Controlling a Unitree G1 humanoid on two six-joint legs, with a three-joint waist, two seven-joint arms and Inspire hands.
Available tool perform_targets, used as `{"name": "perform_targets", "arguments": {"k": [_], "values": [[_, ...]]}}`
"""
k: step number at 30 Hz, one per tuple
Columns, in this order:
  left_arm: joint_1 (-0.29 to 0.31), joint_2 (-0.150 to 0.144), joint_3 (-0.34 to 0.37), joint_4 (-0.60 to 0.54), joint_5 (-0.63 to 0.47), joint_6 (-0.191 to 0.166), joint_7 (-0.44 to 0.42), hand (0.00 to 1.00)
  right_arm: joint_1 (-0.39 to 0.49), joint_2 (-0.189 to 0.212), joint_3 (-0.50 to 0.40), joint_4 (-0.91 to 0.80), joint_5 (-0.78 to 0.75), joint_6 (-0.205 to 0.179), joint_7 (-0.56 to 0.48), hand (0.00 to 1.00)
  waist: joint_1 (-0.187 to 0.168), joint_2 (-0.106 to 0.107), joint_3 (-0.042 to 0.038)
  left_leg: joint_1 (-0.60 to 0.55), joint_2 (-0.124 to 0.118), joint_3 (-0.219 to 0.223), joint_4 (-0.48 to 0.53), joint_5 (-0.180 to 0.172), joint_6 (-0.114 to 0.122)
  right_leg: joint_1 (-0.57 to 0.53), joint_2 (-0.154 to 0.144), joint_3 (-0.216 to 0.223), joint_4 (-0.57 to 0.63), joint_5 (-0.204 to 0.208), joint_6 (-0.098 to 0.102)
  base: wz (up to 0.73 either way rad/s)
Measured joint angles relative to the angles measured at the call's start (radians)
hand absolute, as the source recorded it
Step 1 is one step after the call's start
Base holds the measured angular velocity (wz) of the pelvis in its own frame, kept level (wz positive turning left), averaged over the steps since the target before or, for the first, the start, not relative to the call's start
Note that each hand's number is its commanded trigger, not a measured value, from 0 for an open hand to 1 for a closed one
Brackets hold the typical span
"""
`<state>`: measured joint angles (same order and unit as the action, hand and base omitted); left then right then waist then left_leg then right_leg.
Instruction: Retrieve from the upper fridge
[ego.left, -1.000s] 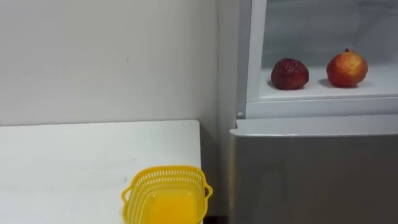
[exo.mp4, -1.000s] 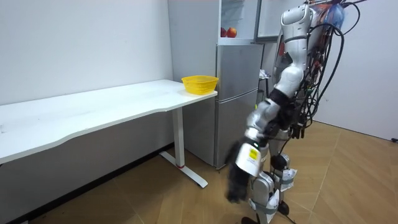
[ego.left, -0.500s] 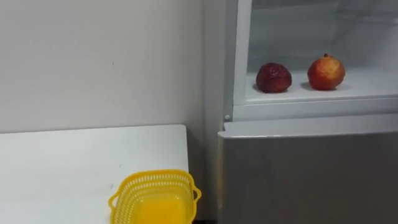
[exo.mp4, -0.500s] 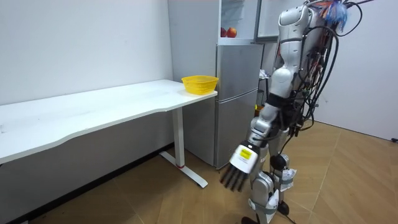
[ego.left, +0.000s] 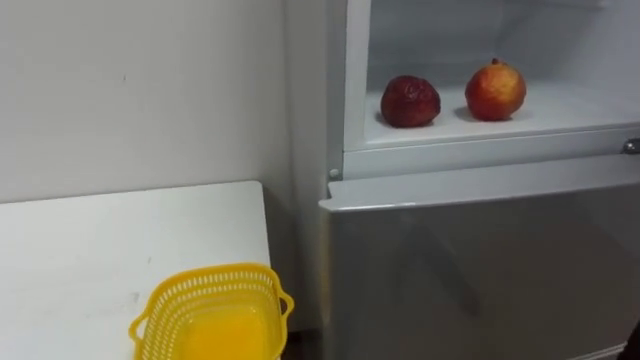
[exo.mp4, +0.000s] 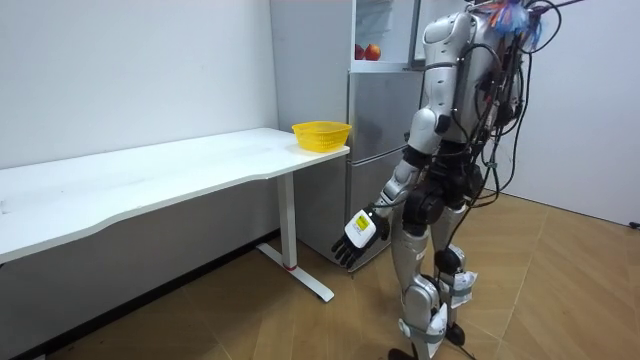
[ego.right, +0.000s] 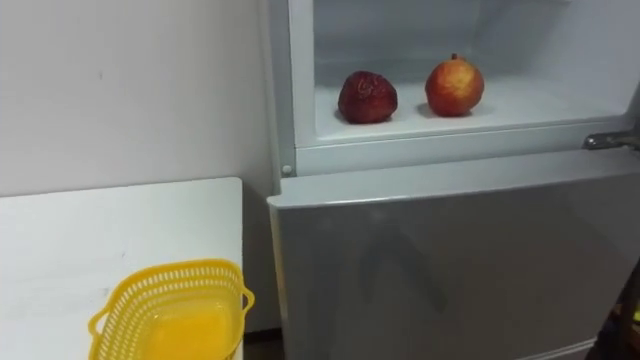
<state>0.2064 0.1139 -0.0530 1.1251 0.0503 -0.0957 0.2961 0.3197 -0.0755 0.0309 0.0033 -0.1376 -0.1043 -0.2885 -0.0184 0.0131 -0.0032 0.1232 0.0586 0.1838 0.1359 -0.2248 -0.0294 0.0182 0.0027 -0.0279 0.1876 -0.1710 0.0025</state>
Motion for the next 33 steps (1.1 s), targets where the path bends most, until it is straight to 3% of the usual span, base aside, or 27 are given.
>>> {"name": "perform_targets", "arguments": {"k": [6, 12, 17, 23, 33], "values": [[0.034, 0.033, -0.026, 0.038, 0.030, -0.015, -0.001, 0.00, -0.006, -0.003, 0.029, -0.226, -0.036, -0.036, -0.071, 0.00, 0.002, -0.005, -0.0024, 0.008, 0.001, 0.011, 0.000, 0.000, 0.000, 0.003, 0.001, -0.003, 0.000, 0.000, 0.000, -0.07], [0.011, 0.030, -0.050, 0.101, 0.033, -0.015, -0.025, 0.00, -0.059, -0.009, 0.062, -0.344, -0.164, -0.065, -0.139, 0.00, 0.025, -0.003, -0.0005, 0.006, 0.004, 0.034, 0.000, 0.000, 0.000, 0.000, 0.002, -0.002, 0.002, 0.007, 0.000, -0.02], [-0.014, 0.027, -0.051, 0.135, 0.040, -0.015, -0.027, 0.00, -0.132, -0.012, 0.074, -0.386, -0.251, -0.145, -0.215, 0.00, 0.038, -0.013, 0.0048, 0.002, 0.004, 0.034, -0.003, -0.001, 0.001, -0.006, 0.002, -0.005, 0.000, 0.012, 0.003, 0.07], [-0.014, 0.040, -0.085, 0.133, 0.050, 0.002, -0.048, 0.00, -0.155, -0.054, 0.138, -0.420, -0.259, -0.146, -0.259, 0.00, 0.054, -0.021, 0.0000, -0.014, 0.004, 0.033, -0.001, 0.000, 0.003, -0.014, 0.003, -0.008, -0.001, 0.023, 0.002, -0.02], [-0.018, 0.052, -0.090, 0.131, 0.110, 0.006, -0.087, 0.00, -0.225, -0.070, 0.182, -0.421, -0.251, -0.150, -0.231, 0.00, 0.055, -0.023, 0.0009, -0.007, 0.006, 0.031, -0.002, 0.000, 0.003, -0.005, 0.003, -0.015, -0.002, 0.023, 0.002, 0.00]]}}
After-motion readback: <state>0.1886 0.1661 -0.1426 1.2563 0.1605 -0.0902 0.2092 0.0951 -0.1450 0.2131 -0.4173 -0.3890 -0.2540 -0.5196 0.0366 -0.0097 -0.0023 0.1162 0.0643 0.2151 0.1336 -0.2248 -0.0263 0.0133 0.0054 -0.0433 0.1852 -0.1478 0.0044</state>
